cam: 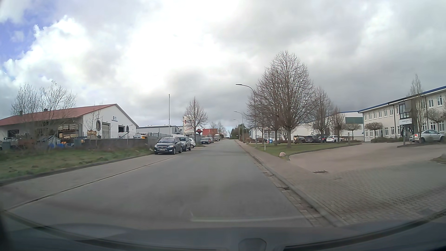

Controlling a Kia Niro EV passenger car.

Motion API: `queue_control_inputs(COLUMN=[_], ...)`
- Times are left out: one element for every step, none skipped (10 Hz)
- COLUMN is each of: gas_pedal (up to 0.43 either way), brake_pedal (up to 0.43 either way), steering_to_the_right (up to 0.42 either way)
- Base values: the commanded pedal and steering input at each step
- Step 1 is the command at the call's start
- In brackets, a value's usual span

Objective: Follow the waypoints while adhering to traffic rules and regulations

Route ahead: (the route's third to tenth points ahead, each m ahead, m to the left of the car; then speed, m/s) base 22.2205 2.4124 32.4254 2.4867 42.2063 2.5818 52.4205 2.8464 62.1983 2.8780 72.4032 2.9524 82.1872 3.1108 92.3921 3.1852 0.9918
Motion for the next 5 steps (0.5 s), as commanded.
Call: queue_control_inputs(gas_pedal=[0.0, 0.0, 0.0, 0.0, 0.0], brake_pedal=[0.0, 0.0, 0.0, 0.0, 0.0], steering_to_the_right=[-0.007, -0.007, -0.007, -0.007, -0.006])
